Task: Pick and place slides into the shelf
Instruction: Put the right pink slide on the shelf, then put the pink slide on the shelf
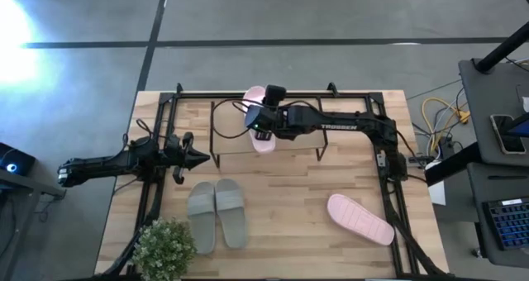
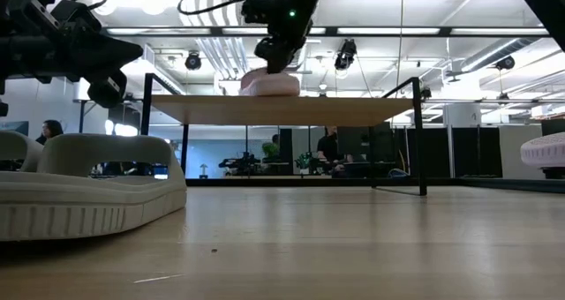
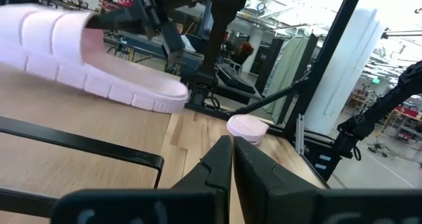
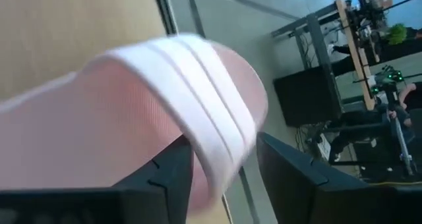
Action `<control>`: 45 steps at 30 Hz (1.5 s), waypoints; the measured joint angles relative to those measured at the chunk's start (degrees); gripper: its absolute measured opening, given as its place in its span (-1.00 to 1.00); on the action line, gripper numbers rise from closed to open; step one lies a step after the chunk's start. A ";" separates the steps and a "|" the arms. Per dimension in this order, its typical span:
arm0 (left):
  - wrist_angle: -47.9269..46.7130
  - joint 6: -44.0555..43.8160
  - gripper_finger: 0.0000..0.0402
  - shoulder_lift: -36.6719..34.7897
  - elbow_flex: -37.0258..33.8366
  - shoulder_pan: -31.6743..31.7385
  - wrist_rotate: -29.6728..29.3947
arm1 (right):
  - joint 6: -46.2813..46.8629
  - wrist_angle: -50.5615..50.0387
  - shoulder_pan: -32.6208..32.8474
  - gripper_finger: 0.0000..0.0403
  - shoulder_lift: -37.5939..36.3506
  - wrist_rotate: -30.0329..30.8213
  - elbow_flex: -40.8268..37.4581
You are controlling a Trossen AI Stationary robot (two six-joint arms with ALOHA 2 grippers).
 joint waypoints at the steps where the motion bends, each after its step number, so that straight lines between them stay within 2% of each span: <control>1: 0.00 0.00 -1.00 0.00 0.00 -0.01 0.00 | 0.92 -2.51 0.02 -0.19 0.00 -0.56 0.53; 7: -0.02 0.00 -1.00 0.00 0.00 -0.02 0.00 | 8.48 -12.33 -0.15 -0.11 -0.09 -12.19 1.56; 13: 0.00 0.00 -1.00 0.00 0.00 0.00 0.00 | 10.28 -20.97 1.58 -0.09 -1.68 -13.90 1.35; 20: 0.00 0.00 -1.00 0.02 0.00 0.00 0.00 | 14.90 -28.21 6.94 -0.09 -11.15 -22.85 0.98; 23: 0.00 0.00 -1.00 -0.02 0.00 0.00 0.00 | 20.94 -32.99 9.55 -0.09 -16.18 -26.04 0.64; 27: 0.00 0.00 -1.00 -0.02 0.00 0.00 0.00 | 35.29 -41.92 12.39 -0.09 -23.27 -35.13 -0.75; 29: -0.01 0.00 -1.00 -0.01 0.00 -0.02 0.01 | 42.29 -40.39 13.64 -0.09 -28.43 -38.30 -5.11; 32: 0.00 0.00 -1.00 0.13 0.00 -0.01 0.01 | 53.42 -40.75 15.60 -0.09 -35.52 -37.94 -11.82; 37: 0.02 0.00 -1.00 0.26 0.00 0.00 0.00 | 70.49 -41.48 20.11 -0.12 -46.42 -37.76 -27.58; 41: 0.02 0.00 -1.00 0.28 0.00 0.00 0.00 | 82.67 -41.65 23.92 -0.23 -53.36 -45.03 -40.74; 45: 0.01 0.00 -1.00 0.30 0.00 -0.01 0.00 | 94.12 -41.41 26.66 -0.42 -57.82 -46.47 -51.99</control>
